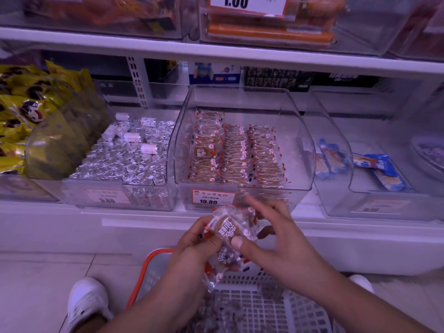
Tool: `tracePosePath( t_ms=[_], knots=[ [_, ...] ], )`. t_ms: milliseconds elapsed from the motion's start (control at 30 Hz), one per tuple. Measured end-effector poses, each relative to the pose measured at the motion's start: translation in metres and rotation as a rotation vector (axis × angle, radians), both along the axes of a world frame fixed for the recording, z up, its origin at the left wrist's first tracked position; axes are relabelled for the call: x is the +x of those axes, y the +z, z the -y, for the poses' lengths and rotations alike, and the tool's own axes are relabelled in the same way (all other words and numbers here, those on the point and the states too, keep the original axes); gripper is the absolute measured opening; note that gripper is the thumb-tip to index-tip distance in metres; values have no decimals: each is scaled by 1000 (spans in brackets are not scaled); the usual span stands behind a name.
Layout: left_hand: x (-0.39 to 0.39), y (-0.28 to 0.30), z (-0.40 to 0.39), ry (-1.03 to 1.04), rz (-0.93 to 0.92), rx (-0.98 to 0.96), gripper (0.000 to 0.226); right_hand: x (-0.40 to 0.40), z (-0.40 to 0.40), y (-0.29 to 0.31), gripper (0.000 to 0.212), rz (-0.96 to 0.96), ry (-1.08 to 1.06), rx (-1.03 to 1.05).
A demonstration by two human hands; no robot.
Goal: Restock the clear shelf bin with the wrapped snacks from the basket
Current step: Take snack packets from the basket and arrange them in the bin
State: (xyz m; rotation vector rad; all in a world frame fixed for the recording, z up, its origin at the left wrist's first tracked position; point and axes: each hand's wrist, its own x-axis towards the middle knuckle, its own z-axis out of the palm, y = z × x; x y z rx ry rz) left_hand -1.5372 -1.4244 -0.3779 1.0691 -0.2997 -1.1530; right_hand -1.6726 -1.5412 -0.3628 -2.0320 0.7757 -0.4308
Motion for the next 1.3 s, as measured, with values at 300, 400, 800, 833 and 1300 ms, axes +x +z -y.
tracePosePath(
  t_ms=[300,400,800,833,1300],
  knots=[
    [-4,-9,3,116,131,144,31,13,-28,-13,52,56,-45,447],
    [-5,-4,1,101,251,168,26,16,-31,-11,31,123,-111,489],
    [23,19,-6,-161,145,101,28,9,-8,8,53,239,36,857],
    [24,19,-6,-158,162,86,30,9,-7,7,57,255,36,868],
    [33,22,-7,-198,244,191,39,8,-4,6,56,396,179,1365]
  ],
)
